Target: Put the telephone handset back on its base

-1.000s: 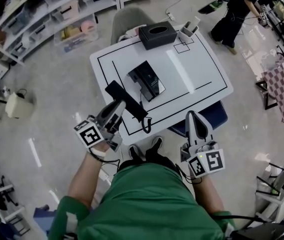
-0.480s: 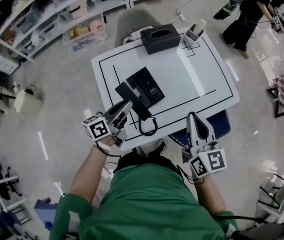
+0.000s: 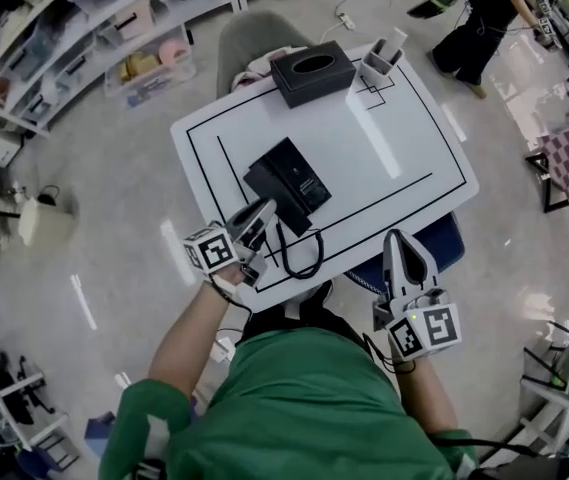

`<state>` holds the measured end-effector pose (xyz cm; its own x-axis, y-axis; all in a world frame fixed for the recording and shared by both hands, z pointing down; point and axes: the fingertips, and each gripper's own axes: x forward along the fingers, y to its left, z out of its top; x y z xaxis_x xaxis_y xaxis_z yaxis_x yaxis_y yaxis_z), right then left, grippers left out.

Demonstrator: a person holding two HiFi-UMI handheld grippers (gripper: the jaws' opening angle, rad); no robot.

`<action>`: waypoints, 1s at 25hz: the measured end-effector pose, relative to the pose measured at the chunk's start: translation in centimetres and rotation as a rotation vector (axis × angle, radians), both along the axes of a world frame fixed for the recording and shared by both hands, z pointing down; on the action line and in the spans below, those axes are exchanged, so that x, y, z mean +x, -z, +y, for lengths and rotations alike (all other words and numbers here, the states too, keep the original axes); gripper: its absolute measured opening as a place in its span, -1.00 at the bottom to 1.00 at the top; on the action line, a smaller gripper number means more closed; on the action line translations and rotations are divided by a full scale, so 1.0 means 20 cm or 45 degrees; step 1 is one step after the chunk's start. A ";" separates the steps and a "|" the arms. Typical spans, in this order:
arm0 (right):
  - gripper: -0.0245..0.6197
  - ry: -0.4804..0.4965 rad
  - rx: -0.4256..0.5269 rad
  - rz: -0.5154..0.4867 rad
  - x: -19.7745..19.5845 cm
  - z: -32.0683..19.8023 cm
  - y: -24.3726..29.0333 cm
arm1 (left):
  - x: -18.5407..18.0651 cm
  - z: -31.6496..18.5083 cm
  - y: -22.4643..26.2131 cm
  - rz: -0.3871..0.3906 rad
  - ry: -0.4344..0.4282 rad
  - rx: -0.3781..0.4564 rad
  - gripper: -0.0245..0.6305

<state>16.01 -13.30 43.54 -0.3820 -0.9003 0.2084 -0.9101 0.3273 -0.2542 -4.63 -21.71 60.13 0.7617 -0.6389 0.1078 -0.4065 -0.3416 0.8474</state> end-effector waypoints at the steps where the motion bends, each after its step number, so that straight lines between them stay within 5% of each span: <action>1: -0.86 -0.011 -0.008 0.012 -0.01 0.00 -0.01 | 0.00 -0.02 -0.04 0.015 0.003 -0.007 -0.68; 25: -0.86 -0.183 -0.075 0.092 -0.11 0.14 -0.04 | 0.01 -0.20 -0.38 0.125 -0.062 -0.164 -0.68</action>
